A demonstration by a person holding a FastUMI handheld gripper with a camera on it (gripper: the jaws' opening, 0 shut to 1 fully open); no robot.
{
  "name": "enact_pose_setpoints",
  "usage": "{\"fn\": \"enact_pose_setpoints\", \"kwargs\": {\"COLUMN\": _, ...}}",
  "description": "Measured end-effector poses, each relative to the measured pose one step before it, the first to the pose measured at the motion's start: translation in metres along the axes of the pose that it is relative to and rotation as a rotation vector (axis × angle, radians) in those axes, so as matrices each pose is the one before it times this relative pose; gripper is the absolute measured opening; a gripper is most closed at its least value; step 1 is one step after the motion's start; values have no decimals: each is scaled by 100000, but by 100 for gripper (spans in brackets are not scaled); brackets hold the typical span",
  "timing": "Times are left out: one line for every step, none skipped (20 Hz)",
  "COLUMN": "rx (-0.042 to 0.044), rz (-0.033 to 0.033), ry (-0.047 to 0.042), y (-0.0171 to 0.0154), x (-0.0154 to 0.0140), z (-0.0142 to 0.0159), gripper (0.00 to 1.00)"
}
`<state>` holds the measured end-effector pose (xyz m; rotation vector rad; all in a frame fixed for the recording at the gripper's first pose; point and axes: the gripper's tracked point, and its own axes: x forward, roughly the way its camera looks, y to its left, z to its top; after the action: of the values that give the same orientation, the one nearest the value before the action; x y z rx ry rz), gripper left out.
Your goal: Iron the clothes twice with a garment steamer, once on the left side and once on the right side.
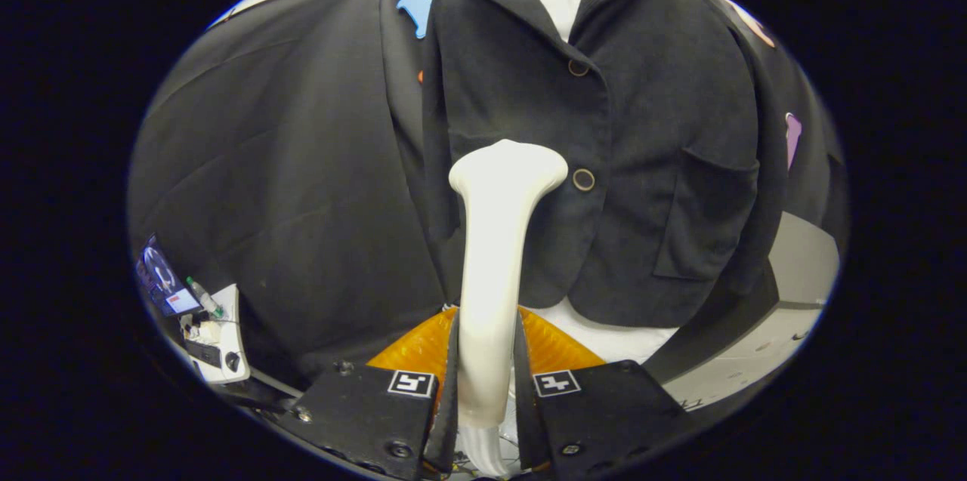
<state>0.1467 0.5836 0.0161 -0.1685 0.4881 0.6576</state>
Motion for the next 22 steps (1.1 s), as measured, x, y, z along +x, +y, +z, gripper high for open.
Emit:
{"fn": "enact_pose_setpoints", "kwargs": {"rx": 145, "rz": 41, "ry": 971, "y": -139, "x": 190, "z": -458, "gripper": 35}}
{"fn": "enact_pose_setpoints", "kwargs": {"rx": -18, "rz": 21, "ry": 1005, "y": -8, "x": -101, "z": -569, "gripper": 34}}
{"fn": "enact_pose_setpoints", "kwargs": {"rx": 81, "rz": 81, "ry": 978, "y": 79, "x": 0, "z": -437, "gripper": 34}}
{"fn": "enact_pose_setpoints", "kwargs": {"rx": 39, "rz": 58, "ry": 863, "y": -152, "x": 345, "z": -406, "gripper": 34}}
{"fn": "enact_pose_setpoints", "kwargs": {"rx": 126, "rz": -20, "ry": 802, "y": -51, "x": 122, "z": -509, "gripper": 34}}
{"fn": "enact_pose_setpoints", "kwargs": {"rx": 278, "rz": 124, "ry": 862, "y": -49, "x": 323, "z": -532, "gripper": 34}}
{"fn": "enact_pose_setpoints", "kwargs": {"rx": 294, "rz": 69, "ry": 825, "y": 15, "x": 272, "z": -402, "gripper": 34}}
{"fn": "enact_pose_setpoints", "kwargs": {"rx": 241, "rz": 32, "ry": 657, "y": -187, "x": 155, "z": -337, "gripper": 34}}
{"fn": "enact_pose_setpoints", "kwargs": {"rx": 222, "rz": -81, "ry": 494, "y": -152, "x": 265, "z": -96, "gripper": 34}}
{"fn": "enact_pose_setpoints", "kwargs": {"rx": 396, "rz": -71, "ry": 538, "y": -157, "x": 369, "z": -349, "gripper": 34}}
{"fn": "enact_pose_setpoints", "kwargs": {"rx": 814, "rz": 208, "ry": 370, "y": 51, "x": 114, "z": -146, "gripper": 34}}
{"fn": "enact_pose_setpoints", "kwargs": {"rx": 438, "rz": 96, "ry": 403, "y": 72, "x": -161, "z": -211, "gripper": 34}}
{"fn": "enact_pose_setpoints", "kwargs": {"rx": 322, "rz": -179, "ry": 211, "y": -49, "x": -39, "z": -51, "gripper": 34}}
{"fn": "enact_pose_setpoints", "kwargs": {"rx": 336, "rz": -41, "ry": 64, "y": 27, "x": -17, "z": -92, "gripper": 34}}
{"fn": "enact_pose_setpoints", "kwargs": {"rx": 483, "rz": 45, "ry": -67, "y": 21, "x": -48, "z": 128, "gripper": 34}}
{"fn": "enact_pose_setpoints", "kwargs": {"rx": 152, "rz": -219, "ry": -139, "y": -80, "x": -121, "z": -46, "gripper": 34}}
{"fn": "enact_pose_setpoints", "kwargs": {"rx": -221, "rz": -47, "ry": -378, "y": -55, "x": -60, "z": 194, "gripper": 34}}
{"fn": "enact_pose_setpoints", "kwargs": {"rx": -3, "rz": 423, "ry": -327, "y": 15, "x": -138, "z": 91, "gripper": 34}}
{"fn": "enact_pose_setpoints", "kwargs": {"rx": 134, "rz": 555, "ry": -251, "y": -39, "x": -133, "z": 173, "gripper": 34}}
{"fn": "enact_pose_setpoints", "kwargs": {"rx": 297, "rz": 230, "ry": -358, "y": -116, "x": -248, "z": 46, "gripper": 34}}
{"fn": "enact_pose_setpoints", "kwargs": {"rx": 387, "rz": 51, "ry": -649, "y": -265, "x": -421, "z": 201, "gripper": 34}}
{"fn": "enact_pose_setpoints", "kwargs": {"rx": 398, "rz": 172, "ry": -708, "y": -221, "x": -788, "z": 44, "gripper": 34}}
